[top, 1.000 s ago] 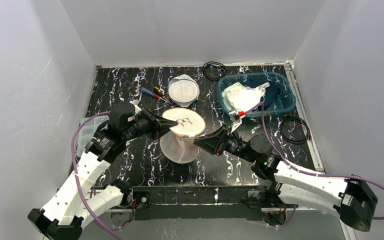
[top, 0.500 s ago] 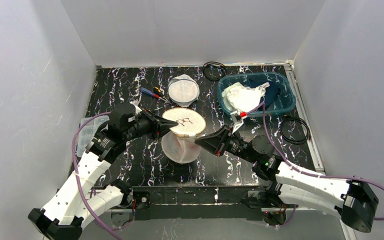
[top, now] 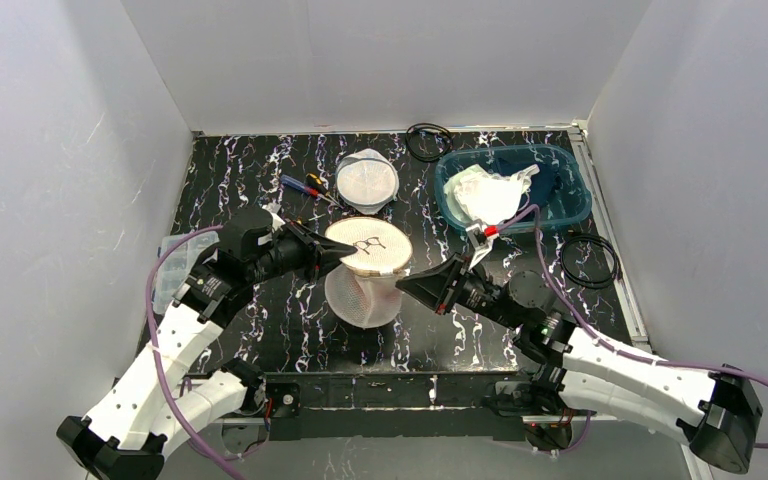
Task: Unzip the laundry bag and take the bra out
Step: Unzip the laundry bag at the center of the board.
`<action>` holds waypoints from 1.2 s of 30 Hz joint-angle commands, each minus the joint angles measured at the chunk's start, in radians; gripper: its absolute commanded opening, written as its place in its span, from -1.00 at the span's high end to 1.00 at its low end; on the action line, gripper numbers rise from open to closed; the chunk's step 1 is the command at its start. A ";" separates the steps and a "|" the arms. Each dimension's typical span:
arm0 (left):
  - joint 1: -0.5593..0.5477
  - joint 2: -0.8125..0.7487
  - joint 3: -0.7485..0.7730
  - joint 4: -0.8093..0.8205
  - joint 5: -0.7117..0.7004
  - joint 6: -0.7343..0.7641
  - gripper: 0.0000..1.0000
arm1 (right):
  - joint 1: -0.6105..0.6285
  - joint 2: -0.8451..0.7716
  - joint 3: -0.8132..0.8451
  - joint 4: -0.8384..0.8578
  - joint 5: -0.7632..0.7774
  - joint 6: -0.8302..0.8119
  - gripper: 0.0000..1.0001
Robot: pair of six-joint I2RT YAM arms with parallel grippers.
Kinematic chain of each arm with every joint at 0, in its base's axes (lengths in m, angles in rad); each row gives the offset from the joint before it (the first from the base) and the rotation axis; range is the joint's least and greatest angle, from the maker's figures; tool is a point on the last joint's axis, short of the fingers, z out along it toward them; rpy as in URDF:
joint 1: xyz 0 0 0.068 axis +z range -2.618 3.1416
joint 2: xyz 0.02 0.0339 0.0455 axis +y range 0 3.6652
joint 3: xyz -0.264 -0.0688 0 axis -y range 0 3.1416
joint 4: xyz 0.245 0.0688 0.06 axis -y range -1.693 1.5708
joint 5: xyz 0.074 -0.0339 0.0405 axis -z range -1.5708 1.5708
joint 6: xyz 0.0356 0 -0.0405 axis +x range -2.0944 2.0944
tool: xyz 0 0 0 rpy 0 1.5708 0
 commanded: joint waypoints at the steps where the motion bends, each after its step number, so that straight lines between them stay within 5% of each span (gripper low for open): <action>1: 0.004 -0.023 -0.002 0.026 0.035 0.011 1.00 | 0.004 -0.045 0.052 -0.151 0.109 -0.053 0.97; 11: 0.004 0.056 -0.022 0.123 0.146 0.151 1.00 | 0.003 -0.117 0.076 -0.429 0.270 -0.194 0.97; 19: 0.010 0.406 0.040 0.255 0.385 0.516 0.86 | 0.003 -0.105 0.156 -0.714 0.182 -0.378 0.97; 24: 0.032 0.532 0.073 0.309 0.402 0.582 0.47 | 0.004 -0.158 0.095 -0.724 0.189 -0.330 0.97; 28: 0.044 0.537 0.077 0.262 0.348 0.627 -0.27 | 0.006 -0.180 0.036 -0.671 0.182 -0.271 0.97; 30: 0.044 0.508 0.072 0.180 0.289 0.651 -0.49 | 0.008 -0.180 0.008 -0.632 0.179 -0.241 0.97; 36: 0.043 0.236 -0.055 -0.015 0.120 0.620 -0.74 | 0.030 -0.152 -0.052 -0.475 0.182 -0.150 0.97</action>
